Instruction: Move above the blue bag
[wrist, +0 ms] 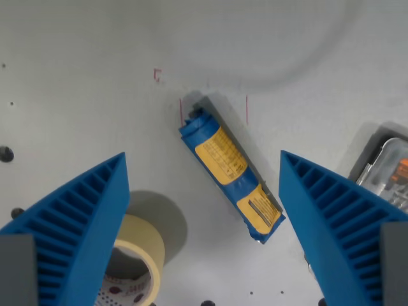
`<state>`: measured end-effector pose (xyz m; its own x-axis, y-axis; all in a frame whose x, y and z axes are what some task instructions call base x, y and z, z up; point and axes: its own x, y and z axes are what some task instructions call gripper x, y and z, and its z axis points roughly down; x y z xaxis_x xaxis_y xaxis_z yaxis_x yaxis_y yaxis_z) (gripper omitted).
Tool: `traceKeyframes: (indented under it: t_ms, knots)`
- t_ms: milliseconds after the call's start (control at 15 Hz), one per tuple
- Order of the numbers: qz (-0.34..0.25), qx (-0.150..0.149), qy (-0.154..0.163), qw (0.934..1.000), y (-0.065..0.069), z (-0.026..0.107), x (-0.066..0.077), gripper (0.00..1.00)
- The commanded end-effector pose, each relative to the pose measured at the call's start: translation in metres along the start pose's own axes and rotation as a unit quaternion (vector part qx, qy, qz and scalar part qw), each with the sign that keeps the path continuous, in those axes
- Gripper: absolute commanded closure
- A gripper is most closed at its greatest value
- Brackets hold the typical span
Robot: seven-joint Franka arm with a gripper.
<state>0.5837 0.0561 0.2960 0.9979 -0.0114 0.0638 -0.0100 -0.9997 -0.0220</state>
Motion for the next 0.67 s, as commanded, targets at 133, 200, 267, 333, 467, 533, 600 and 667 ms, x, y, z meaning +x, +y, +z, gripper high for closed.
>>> traceKeyframes:
  t_ms: [133,200,267,333,467,533,600,667]
  knots:
    - [0.019,-0.018,-0.021,0.9994,0.0003,-0.0007,0.0141,0.00]
    - [0.019,-0.018,-0.021,0.9994,0.0003,-0.0006,0.0153,0.00]
    - [0.019,-0.019,-0.022,0.9994,0.0002,-0.0005,0.0162,0.00]
    - [0.019,-0.019,-0.022,0.9994,0.0002,-0.0004,0.0170,0.00]
    - [0.018,-0.019,-0.023,0.9994,0.0000,-0.0004,0.0178,0.00]
    - [0.018,-0.019,-0.023,0.9994,-0.0001,-0.0005,0.0181,0.00]
    - [0.017,-0.019,-0.023,0.9994,-0.0002,-0.0006,0.0182,0.00]
    - [0.017,-0.019,-0.023,0.9994,-0.0002,-0.0006,0.0182,0.00]
